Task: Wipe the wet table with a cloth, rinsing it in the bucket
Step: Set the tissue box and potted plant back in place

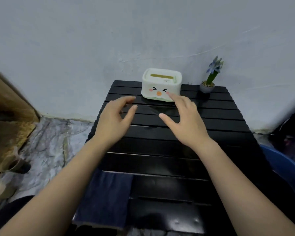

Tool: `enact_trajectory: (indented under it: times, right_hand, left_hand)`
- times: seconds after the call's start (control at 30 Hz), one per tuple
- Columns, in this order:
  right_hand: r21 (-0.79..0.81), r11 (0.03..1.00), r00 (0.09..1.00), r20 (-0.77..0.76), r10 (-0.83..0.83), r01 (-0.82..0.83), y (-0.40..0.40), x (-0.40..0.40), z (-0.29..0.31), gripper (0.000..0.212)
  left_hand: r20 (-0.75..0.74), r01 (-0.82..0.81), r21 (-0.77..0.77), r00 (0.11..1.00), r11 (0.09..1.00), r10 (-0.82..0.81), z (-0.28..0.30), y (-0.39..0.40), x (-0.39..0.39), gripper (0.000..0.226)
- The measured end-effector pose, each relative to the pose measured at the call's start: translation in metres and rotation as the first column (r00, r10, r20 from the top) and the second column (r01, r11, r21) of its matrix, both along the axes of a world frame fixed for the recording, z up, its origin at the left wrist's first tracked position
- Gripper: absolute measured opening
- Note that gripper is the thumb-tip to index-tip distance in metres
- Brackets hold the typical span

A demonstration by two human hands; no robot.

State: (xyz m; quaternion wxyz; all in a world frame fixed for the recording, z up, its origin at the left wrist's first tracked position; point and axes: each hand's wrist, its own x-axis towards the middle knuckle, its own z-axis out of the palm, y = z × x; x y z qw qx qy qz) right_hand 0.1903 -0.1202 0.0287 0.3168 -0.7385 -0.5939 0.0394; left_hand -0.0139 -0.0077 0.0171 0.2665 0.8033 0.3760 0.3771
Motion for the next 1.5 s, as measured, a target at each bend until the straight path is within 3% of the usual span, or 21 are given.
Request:
enact_trajectory:
  times: [0.2,0.33,0.43,0.73,1.07,1.5]
  right_hand:
    - [-0.047,0.998,0.971,-0.237,0.024,-0.037,0.067,0.062,-0.005,0.103]
    - [-0.081,0.993,0.959,-0.276,0.064,-0.09,0.097,0.093,-0.028,0.123]
    - [-0.079,0.994,0.948,-0.313,0.048,-0.076,0.118,0.112,-0.045,0.127]
    - [0.096,0.99,0.862,-0.487,0.137,-0.103,0.15,0.131,-0.076,0.109]
    - [0.112,0.977,0.844,-0.493,0.213,-0.181,0.118,0.103,-0.042,0.114]
    - [0.067,0.966,0.794,-0.558,0.243,-0.249,0.047,0.047,-0.046,0.116]
  left_hand:
    - [-0.099,0.155,-0.033,0.983,0.987,-0.157,-0.009,0.086,0.05,0.077]
    - [-0.15,0.267,-0.062,0.95,0.962,-0.273,-0.034,0.131,0.075,0.104]
    - [-0.151,0.299,-0.111,0.938,0.948,-0.313,-0.049,0.154,0.092,0.115]
    - [0.07,0.248,-0.247,0.969,0.937,-0.238,-0.069,0.165,0.117,0.111]
    - [0.141,0.176,-0.244,0.979,0.954,-0.145,-0.04,0.114,0.084,0.106]
    - [0.067,0.071,-0.238,0.996,0.969,-0.056,-0.037,0.023,0.02,0.105]
